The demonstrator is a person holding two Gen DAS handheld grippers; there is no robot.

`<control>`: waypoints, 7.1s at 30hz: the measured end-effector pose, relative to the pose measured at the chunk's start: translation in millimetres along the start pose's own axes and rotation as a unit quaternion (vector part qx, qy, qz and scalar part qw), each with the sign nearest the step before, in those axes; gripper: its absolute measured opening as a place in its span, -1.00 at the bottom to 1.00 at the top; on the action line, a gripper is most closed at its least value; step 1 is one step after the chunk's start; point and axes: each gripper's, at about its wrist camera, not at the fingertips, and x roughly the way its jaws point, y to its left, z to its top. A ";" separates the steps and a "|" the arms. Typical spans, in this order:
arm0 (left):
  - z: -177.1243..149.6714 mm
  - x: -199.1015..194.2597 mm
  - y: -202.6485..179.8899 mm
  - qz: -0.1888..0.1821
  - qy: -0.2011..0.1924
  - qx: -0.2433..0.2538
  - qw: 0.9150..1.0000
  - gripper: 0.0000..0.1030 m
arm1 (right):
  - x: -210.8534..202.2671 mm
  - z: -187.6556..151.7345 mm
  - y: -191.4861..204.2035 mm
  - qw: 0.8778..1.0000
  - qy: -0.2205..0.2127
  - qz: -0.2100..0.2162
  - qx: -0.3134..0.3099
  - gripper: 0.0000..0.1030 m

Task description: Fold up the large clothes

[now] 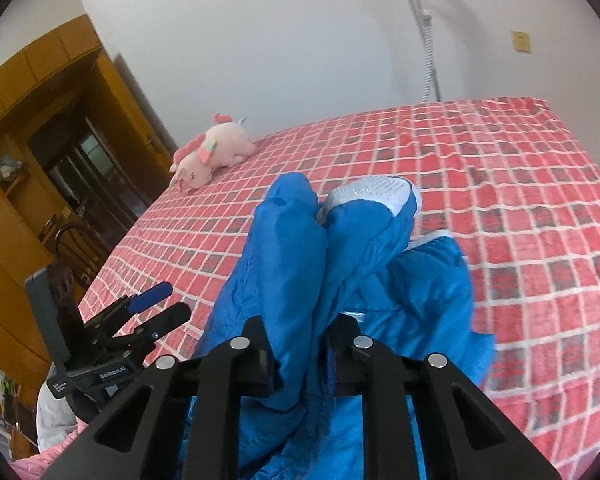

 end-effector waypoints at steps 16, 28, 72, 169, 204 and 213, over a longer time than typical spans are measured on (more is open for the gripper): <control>-33.5 56.9 -69.8 -0.059 0.083 0.076 0.992 0.56 | -9.6 -73.7 -115.4 0.996 0.014 -0.019 0.089 -0.51; -40.7 66.2 -70.4 -0.045 0.090 0.071 0.992 0.57 | -1.5 -101.3 -122.6 0.994 -0.017 -0.035 0.105 -0.25; -24.7 15.7 -51.8 -0.035 0.058 0.043 0.997 0.51 | -66.6 -119.0 -15.5 0.981 -0.130 -0.146 0.018 -0.43; -27.5 69.6 -18.8 -0.205 0.120 0.003 0.971 0.10 | 1.5 -110.6 -72.5 0.992 0.007 0.082 0.099 0.02; -6.7 36.2 129.6 -0.017 0.020 -0.028 0.999 0.54 | 125.8 -14.1 -10.1 0.993 0.054 0.100 -0.010 0.54; -25.8 25.6 114.5 0.030 0.015 0.016 0.999 0.67 | 122.5 -34.7 -28.3 0.996 0.056 0.072 0.013 0.54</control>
